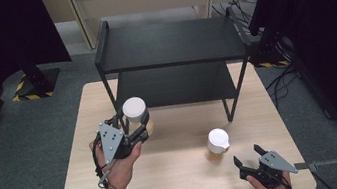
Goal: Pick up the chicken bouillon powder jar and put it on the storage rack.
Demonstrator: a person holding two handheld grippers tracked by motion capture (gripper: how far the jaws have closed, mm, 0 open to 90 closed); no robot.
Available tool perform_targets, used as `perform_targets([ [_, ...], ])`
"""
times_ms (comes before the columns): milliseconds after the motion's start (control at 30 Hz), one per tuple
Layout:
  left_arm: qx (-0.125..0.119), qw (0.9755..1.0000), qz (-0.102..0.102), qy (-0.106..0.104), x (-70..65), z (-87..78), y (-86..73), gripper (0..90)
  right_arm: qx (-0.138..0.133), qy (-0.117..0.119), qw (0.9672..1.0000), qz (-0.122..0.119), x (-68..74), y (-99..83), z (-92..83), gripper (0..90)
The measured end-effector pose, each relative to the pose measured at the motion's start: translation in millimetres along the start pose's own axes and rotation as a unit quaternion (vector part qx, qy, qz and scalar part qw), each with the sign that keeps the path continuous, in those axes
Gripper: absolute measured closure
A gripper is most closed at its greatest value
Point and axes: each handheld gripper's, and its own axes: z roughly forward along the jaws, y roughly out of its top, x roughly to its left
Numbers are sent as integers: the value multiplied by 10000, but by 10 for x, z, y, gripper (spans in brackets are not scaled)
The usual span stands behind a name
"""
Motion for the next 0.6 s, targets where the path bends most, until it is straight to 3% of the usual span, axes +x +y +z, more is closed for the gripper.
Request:
perform_targets([
  [600,-260,9993,68,246,90,140,268,338,0,0,10000,54,-10,0,0,131],
])
